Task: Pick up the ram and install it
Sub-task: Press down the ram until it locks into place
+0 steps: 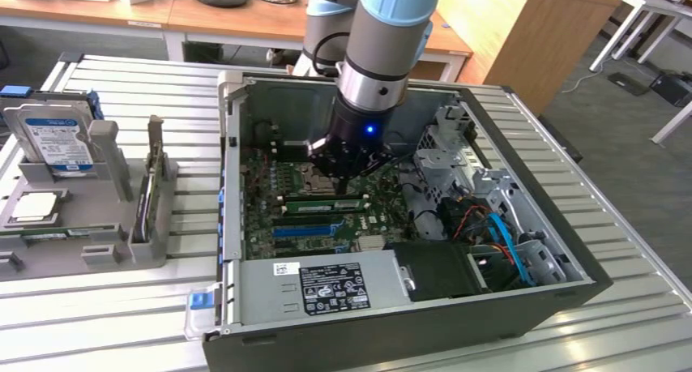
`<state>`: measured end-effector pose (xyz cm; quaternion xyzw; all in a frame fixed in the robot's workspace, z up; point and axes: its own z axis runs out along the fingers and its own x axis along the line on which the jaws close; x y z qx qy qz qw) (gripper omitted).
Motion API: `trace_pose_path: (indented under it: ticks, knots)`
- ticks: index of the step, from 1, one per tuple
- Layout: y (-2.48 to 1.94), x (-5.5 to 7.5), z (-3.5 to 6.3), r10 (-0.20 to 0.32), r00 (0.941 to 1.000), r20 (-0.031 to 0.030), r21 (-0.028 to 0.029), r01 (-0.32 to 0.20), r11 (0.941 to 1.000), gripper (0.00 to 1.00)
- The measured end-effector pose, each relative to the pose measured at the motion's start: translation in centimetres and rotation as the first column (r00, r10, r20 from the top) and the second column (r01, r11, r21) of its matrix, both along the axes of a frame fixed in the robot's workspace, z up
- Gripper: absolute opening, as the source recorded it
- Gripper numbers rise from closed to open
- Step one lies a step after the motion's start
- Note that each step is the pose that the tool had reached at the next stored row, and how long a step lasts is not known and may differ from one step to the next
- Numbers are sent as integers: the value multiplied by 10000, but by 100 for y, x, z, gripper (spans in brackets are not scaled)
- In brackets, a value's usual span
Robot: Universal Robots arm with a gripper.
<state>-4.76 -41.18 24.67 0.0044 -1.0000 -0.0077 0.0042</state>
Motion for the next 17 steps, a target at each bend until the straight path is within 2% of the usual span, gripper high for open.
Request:
trace_pose_path:
  ticks: [4,6,17]
  knots:
    - [0,2,0,0,9999,-107,0,0,10000,11]
    - [0,1,0,-2,9999,-134,0,2,10000,11]
    - [0,-1,0,0,9999,-134,0,0,10000,11]
